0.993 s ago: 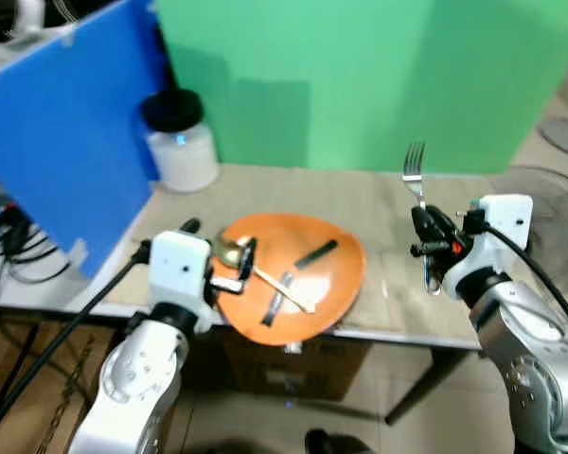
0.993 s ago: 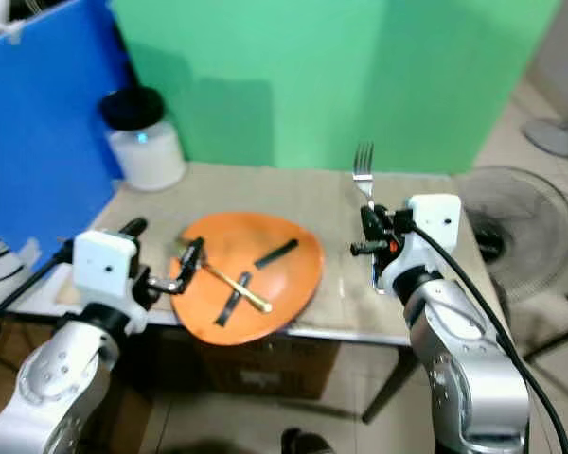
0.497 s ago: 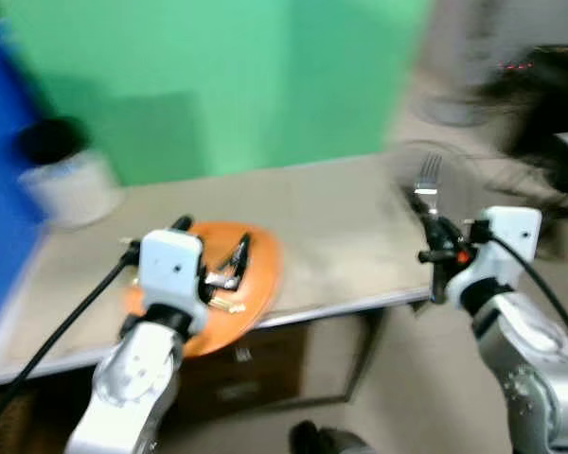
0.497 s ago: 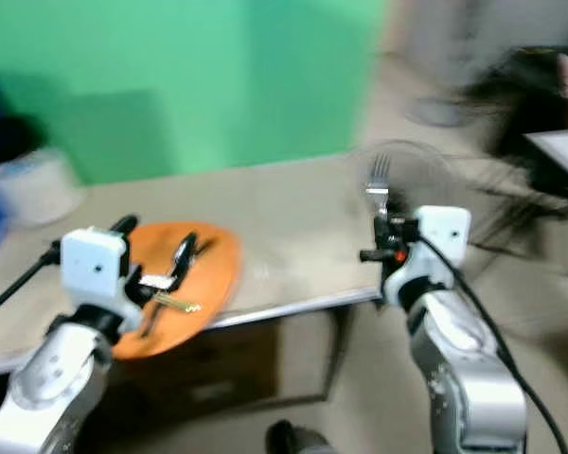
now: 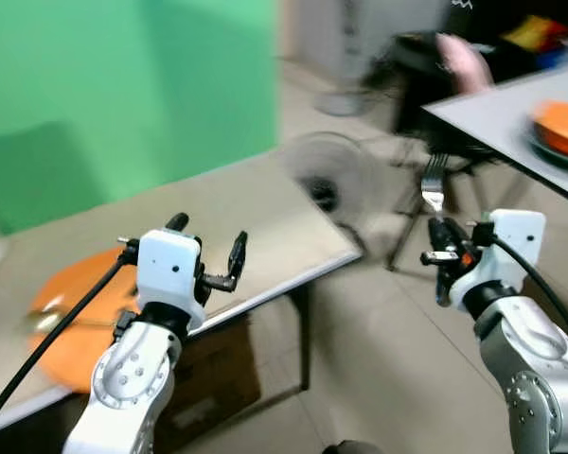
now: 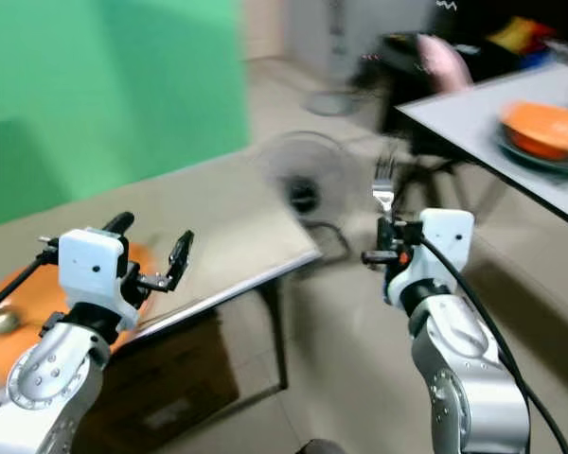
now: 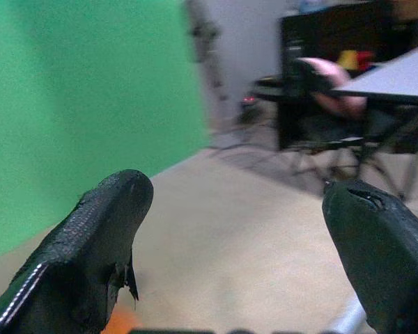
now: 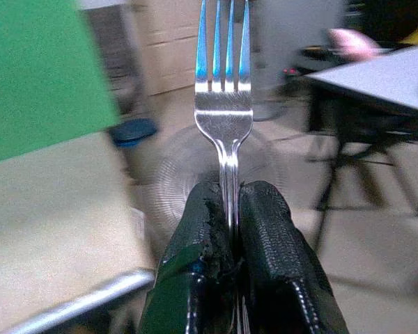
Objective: Setting the table
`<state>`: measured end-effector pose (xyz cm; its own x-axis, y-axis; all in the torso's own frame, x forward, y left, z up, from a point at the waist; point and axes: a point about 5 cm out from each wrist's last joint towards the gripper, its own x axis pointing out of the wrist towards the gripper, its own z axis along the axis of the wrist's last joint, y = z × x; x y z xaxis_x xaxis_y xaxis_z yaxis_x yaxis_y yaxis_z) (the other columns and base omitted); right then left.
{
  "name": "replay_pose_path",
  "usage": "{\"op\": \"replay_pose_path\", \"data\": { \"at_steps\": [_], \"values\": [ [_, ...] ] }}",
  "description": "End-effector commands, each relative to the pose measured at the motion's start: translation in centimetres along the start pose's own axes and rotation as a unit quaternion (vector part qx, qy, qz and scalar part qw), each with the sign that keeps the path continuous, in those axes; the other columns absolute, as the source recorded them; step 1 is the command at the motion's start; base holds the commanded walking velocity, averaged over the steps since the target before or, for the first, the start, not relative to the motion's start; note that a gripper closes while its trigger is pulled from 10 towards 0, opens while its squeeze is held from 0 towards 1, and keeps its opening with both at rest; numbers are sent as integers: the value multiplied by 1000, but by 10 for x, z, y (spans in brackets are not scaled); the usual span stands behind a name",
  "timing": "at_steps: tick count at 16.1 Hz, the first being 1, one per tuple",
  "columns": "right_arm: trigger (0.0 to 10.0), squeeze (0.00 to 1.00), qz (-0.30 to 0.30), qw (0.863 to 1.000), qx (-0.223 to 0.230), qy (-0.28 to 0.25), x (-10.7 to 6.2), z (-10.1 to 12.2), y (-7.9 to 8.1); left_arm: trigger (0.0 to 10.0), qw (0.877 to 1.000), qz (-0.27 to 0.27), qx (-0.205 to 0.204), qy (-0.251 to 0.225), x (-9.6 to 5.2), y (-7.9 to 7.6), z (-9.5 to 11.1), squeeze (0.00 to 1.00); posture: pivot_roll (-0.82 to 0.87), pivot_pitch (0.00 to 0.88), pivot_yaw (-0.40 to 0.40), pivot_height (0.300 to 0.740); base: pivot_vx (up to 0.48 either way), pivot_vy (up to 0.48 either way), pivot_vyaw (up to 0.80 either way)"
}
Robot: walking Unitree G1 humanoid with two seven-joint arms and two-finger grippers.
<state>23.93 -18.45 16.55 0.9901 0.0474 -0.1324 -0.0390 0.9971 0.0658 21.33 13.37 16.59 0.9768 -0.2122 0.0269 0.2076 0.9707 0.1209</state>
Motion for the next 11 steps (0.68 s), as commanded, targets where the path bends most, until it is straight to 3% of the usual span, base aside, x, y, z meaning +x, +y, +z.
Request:
{"op": "replay_pose_path", "data": {
  "at_steps": [1, 3, 11],
  "values": [
    [10000, 0, -6, 1000, -3, -12, 1, 6, -2, 10000, 1000, -9, -1, -5, 2, -2, 1, 0, -111, 6, 55, 740, 0, 0, -788],
    [10000, 0, -10, 1000, -5, -12, 3, 6, -3, 10000, 1000, -15, 4, -9, 3, -4, 2, 0, -103, 9, 49, 740, 0, 0, -788],
    [10000, 0, -44, 999, 4, -6, -2, 0, -9, 10000, 1000, -24, 2, -12, 4, -1, 2, 0, -110, 6, 72, 740, 295, 0, -788]
  ]
}}
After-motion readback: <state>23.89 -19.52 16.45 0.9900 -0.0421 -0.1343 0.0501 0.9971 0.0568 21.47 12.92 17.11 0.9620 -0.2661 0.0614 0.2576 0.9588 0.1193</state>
